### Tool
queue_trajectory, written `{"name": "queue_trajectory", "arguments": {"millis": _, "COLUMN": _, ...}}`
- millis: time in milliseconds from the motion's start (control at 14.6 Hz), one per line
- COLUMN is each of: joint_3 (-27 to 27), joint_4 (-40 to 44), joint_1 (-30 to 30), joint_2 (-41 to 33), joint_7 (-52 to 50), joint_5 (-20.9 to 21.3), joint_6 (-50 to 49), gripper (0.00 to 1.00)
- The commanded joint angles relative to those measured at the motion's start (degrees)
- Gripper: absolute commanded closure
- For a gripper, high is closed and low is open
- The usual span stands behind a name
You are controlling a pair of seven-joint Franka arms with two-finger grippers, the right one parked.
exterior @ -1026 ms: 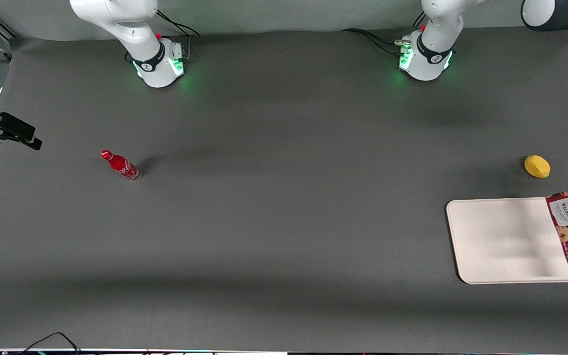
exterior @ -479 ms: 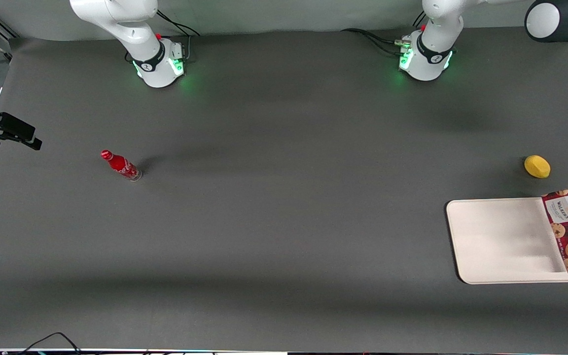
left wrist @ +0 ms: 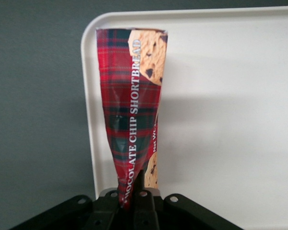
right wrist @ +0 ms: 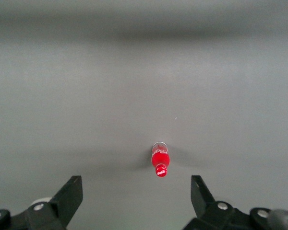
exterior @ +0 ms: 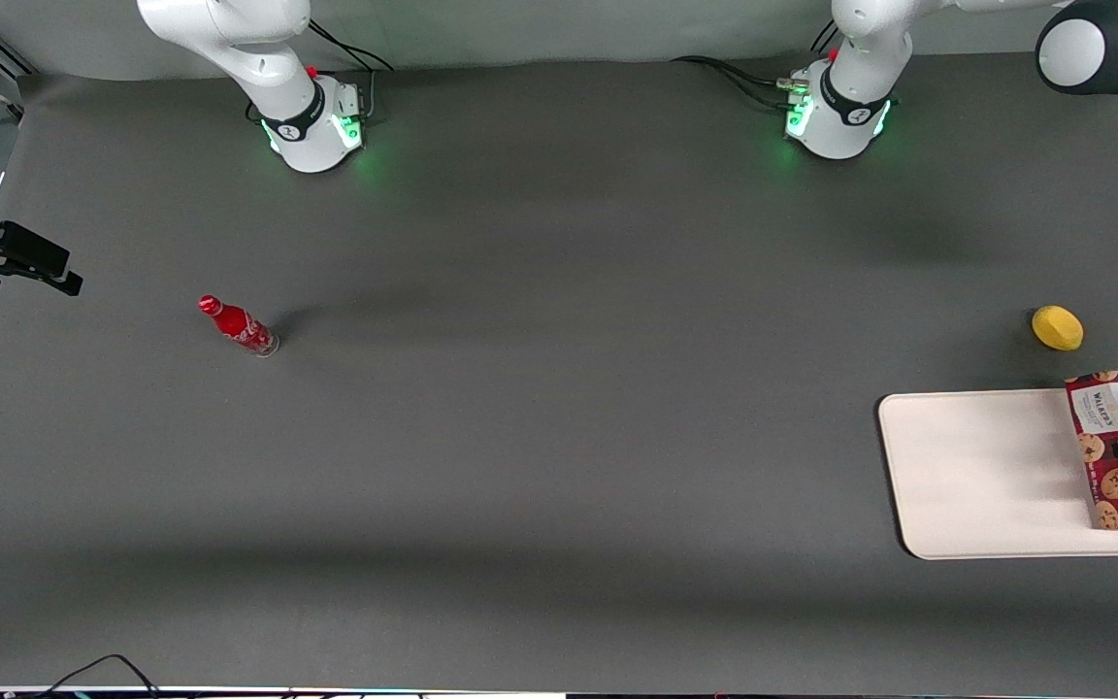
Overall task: Place red cookie box on tray
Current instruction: 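Lower the box onto the tray and open the left gripper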
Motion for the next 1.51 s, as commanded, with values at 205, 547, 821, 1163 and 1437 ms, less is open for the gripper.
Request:
{"name": "queue_trajectory", "arguments": {"millis": 205, "joint_3": -0.31, "joint_4": 0.72, "joint_1": 0.52, "joint_2": 1.44, "joint_7": 1.38, "joint_5": -0.93, "joint_6": 1.87, "gripper": 0.77}}
{"name": "queue_trajectory", "arguments": {"millis": 547, "joint_3": -0.31, "joint_4": 0.8, "joint_1": 0.52, "joint_2": 0.83, "joint_7": 1.56, "joint_5": -2.95, "joint_6": 1.44, "gripper": 0.0}}
{"name": "queue_trajectory", "arguments": {"millis": 821, "joint_3": -0.75, "joint_4": 3.25, "joint_1": -0.18, "joint_2": -1.72, "joint_7": 1.12, "joint_5": -3.12, "joint_6": -5.13, "gripper": 0.0}}
{"name": "queue_trajectory", "arguments": {"millis": 1163, "joint_3": -0.57, "joint_4": 9.51, "joint_1": -4.39, "joint_2": -7.33, "joint_7": -4.76, "joint_5": -1.81, "joint_6": -20.43, "gripper": 0.0}}
{"name": "queue_trajectory", "arguments": {"millis": 1437, "joint_3": -0.57, "joint_4": 2.23, "joint_1": -9.93, "joint_2": -19.97, "joint_7": -9.6, "joint_5": -0.05, "joint_6": -25.88, "gripper": 0.0}}
